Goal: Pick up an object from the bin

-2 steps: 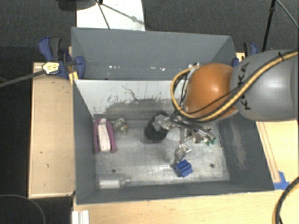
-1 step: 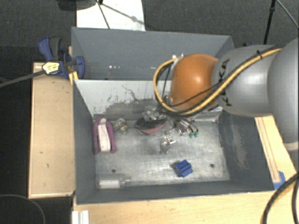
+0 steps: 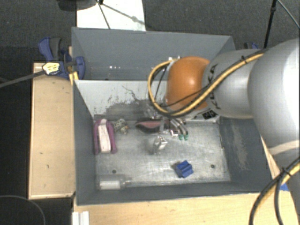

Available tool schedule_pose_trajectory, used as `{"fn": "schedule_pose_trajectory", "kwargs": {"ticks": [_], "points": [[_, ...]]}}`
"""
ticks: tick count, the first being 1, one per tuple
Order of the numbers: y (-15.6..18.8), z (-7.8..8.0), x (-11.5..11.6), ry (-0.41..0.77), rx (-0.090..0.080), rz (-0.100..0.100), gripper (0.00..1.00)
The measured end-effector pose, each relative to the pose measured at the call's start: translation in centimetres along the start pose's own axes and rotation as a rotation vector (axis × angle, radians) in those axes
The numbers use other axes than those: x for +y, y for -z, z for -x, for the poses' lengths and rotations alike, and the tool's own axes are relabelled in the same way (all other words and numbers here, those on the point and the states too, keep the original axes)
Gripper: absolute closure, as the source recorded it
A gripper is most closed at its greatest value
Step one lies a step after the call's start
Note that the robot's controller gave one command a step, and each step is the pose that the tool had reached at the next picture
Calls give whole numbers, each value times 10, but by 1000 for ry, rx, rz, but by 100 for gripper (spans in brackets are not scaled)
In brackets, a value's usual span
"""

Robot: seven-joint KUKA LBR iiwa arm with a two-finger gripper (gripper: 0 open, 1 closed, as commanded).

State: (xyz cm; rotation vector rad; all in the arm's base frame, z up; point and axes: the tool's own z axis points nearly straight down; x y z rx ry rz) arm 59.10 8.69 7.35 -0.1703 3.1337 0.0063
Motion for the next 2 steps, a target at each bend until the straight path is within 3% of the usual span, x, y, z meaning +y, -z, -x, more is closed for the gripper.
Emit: {"fn": "schedule_pose_trajectory", "kwargs": {"ticks": [1,2], "points": [[3,3,-1,-5,-10,0,100],[131,-23,-11,251,-4,-4,100]]}}
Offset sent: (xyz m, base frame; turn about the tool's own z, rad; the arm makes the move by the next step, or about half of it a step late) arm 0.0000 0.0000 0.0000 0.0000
